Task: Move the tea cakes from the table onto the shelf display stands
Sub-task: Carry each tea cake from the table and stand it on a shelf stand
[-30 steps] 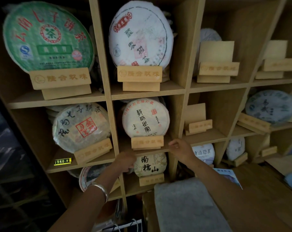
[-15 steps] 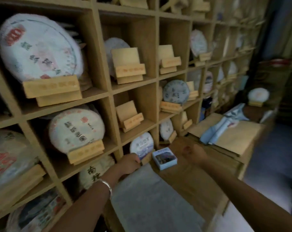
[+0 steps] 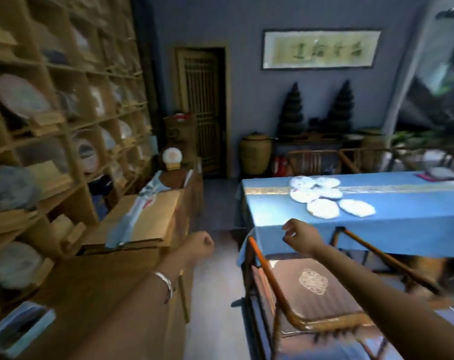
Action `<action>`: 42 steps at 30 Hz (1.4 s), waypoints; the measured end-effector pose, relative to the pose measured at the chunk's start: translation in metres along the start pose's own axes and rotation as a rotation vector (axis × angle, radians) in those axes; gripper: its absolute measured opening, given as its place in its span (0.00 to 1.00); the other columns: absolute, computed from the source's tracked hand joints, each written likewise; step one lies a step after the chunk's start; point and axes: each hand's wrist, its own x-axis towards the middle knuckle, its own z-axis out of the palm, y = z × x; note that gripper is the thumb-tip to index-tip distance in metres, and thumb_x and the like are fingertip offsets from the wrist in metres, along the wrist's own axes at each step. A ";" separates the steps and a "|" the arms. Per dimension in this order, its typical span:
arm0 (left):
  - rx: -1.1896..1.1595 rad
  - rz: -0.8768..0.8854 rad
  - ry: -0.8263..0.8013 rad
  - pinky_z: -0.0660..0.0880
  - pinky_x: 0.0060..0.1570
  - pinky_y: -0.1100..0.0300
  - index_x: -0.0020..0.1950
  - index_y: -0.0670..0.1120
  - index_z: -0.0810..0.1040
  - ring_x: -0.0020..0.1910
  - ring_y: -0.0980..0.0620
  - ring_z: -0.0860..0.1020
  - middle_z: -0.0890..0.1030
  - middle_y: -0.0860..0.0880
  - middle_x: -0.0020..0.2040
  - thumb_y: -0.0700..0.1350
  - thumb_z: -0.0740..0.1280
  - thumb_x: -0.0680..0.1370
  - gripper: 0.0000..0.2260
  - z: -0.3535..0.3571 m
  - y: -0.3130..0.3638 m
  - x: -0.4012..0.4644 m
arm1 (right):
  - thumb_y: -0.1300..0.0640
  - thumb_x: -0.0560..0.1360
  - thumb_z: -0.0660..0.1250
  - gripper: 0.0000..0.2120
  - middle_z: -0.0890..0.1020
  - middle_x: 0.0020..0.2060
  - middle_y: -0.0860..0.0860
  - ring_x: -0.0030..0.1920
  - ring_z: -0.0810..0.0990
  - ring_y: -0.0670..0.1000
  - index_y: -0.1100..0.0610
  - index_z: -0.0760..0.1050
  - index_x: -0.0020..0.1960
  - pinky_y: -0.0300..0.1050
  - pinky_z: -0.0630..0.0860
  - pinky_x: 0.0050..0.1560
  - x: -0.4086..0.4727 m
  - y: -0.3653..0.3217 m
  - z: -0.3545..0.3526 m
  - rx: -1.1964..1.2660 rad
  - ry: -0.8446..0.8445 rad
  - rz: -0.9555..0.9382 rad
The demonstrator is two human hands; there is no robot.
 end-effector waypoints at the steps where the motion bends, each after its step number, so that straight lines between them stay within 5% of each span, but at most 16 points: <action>1: 0.008 0.052 -0.016 0.75 0.50 0.56 0.44 0.46 0.77 0.52 0.43 0.80 0.83 0.40 0.49 0.37 0.68 0.76 0.04 0.017 0.033 0.008 | 0.58 0.76 0.68 0.14 0.83 0.55 0.55 0.56 0.81 0.56 0.59 0.76 0.60 0.44 0.74 0.54 -0.007 0.027 -0.022 0.005 0.022 0.044; 10: 0.076 0.346 -0.241 0.74 0.58 0.55 0.56 0.40 0.81 0.59 0.43 0.78 0.81 0.42 0.58 0.42 0.67 0.77 0.10 0.187 0.287 0.020 | 0.59 0.75 0.69 0.15 0.83 0.55 0.57 0.56 0.81 0.57 0.60 0.76 0.61 0.45 0.74 0.53 -0.101 0.240 -0.173 -0.013 0.209 0.257; 13: 0.073 0.431 -0.325 0.75 0.50 0.56 0.49 0.43 0.79 0.54 0.41 0.80 0.82 0.41 0.51 0.39 0.68 0.76 0.03 0.244 0.355 0.013 | 0.59 0.74 0.69 0.16 0.84 0.54 0.57 0.56 0.81 0.56 0.60 0.76 0.61 0.42 0.73 0.52 -0.139 0.301 -0.215 -0.026 0.266 0.316; 16: 0.081 0.522 -0.400 0.72 0.42 0.60 0.46 0.44 0.79 0.44 0.48 0.78 0.77 0.51 0.38 0.40 0.68 0.76 0.01 0.294 0.415 0.009 | 0.60 0.73 0.69 0.15 0.84 0.52 0.56 0.55 0.81 0.57 0.59 0.77 0.59 0.43 0.72 0.50 -0.174 0.351 -0.254 -0.023 0.315 0.392; 22: 0.098 0.638 -0.502 0.72 0.45 0.62 0.53 0.49 0.78 0.50 0.49 0.78 0.81 0.46 0.48 0.44 0.69 0.75 0.07 0.382 0.524 0.008 | 0.58 0.73 0.69 0.12 0.84 0.52 0.57 0.54 0.82 0.58 0.60 0.79 0.56 0.47 0.76 0.53 -0.227 0.434 -0.311 -0.040 0.413 0.529; 25: 0.145 0.717 -0.560 0.69 0.40 0.60 0.45 0.48 0.76 0.39 0.49 0.73 0.75 0.46 0.37 0.40 0.68 0.73 0.04 0.427 0.564 0.010 | 0.57 0.75 0.69 0.14 0.83 0.53 0.56 0.54 0.81 0.57 0.60 0.77 0.58 0.47 0.77 0.55 -0.237 0.473 -0.325 -0.018 0.433 0.600; 28: 0.174 0.744 -0.578 0.70 0.37 0.63 0.46 0.46 0.79 0.37 0.50 0.75 0.78 0.47 0.37 0.41 0.68 0.73 0.03 0.465 0.599 0.026 | 0.58 0.75 0.68 0.16 0.82 0.53 0.56 0.54 0.81 0.56 0.61 0.76 0.61 0.45 0.75 0.54 -0.232 0.516 -0.340 -0.001 0.443 0.653; 31: 0.168 0.774 -0.591 0.73 0.45 0.60 0.48 0.48 0.81 0.44 0.49 0.77 0.80 0.46 0.45 0.42 0.68 0.74 0.05 0.501 0.636 0.058 | 0.61 0.74 0.67 0.16 0.82 0.54 0.56 0.53 0.80 0.54 0.61 0.76 0.61 0.43 0.74 0.52 -0.213 0.560 -0.359 -0.033 0.447 0.689; 42: 0.077 0.699 -0.600 0.71 0.47 0.63 0.59 0.46 0.78 0.58 0.46 0.78 0.79 0.44 0.60 0.45 0.70 0.76 0.12 0.579 0.766 0.238 | 0.58 0.75 0.67 0.15 0.82 0.54 0.55 0.54 0.80 0.53 0.60 0.76 0.61 0.44 0.76 0.54 -0.051 0.697 -0.447 -0.080 0.439 0.707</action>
